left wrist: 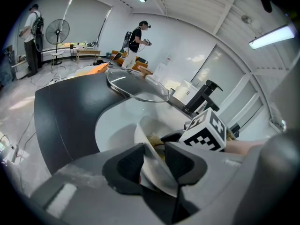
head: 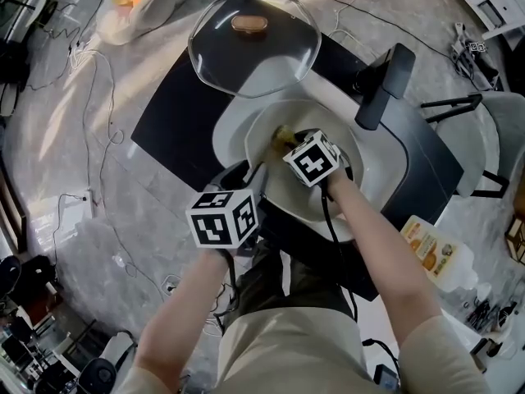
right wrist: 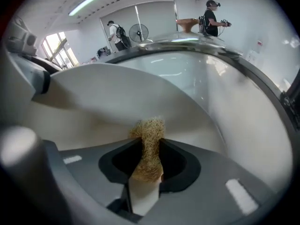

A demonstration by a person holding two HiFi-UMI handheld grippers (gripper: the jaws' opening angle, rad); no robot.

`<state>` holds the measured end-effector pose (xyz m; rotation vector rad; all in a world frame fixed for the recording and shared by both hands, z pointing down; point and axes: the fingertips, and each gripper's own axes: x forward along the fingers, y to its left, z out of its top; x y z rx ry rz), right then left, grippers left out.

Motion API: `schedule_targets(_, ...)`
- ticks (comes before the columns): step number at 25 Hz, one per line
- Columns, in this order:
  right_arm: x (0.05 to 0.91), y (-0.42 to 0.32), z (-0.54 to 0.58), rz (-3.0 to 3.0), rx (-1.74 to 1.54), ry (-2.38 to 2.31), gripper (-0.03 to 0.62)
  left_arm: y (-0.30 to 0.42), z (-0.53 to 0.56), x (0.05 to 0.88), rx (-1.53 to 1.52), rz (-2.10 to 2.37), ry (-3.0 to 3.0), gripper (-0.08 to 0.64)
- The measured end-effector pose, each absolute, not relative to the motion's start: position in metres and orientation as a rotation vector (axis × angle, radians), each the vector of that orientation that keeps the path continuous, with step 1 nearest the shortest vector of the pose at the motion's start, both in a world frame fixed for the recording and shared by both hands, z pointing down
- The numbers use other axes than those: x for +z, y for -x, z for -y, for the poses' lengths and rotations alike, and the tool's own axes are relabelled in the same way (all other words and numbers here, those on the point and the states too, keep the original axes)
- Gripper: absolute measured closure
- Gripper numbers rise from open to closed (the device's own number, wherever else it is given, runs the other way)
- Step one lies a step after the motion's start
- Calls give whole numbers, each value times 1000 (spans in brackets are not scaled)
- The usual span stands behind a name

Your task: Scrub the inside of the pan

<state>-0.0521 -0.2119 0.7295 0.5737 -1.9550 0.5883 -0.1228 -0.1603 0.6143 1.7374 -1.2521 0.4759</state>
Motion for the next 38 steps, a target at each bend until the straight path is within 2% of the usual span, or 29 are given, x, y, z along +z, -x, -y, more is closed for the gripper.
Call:
schedule_targets(6, 757, -20, 207, 1700, 441, -561, 472, 124, 161, 616, 457, 1262, -1740, 408)
schedule_targets(13, 733, -56, 144, 1546, 630, -325, 474, 124, 161, 615, 480, 1274, -1745, 409)
schedule_targets(22, 670, -19, 99, 1634, 734, -231, 476, 121, 159, 615, 553, 1283, -1755, 414)
schedule_targets(27, 625, 19, 93, 1832, 964, -213, 476, 119, 147, 604, 600, 1259, -1793, 414)
schedule_targets(38, 530, 30, 122, 2204, 1183, -530, 476, 155, 118, 522, 519, 1335, -1909, 414)
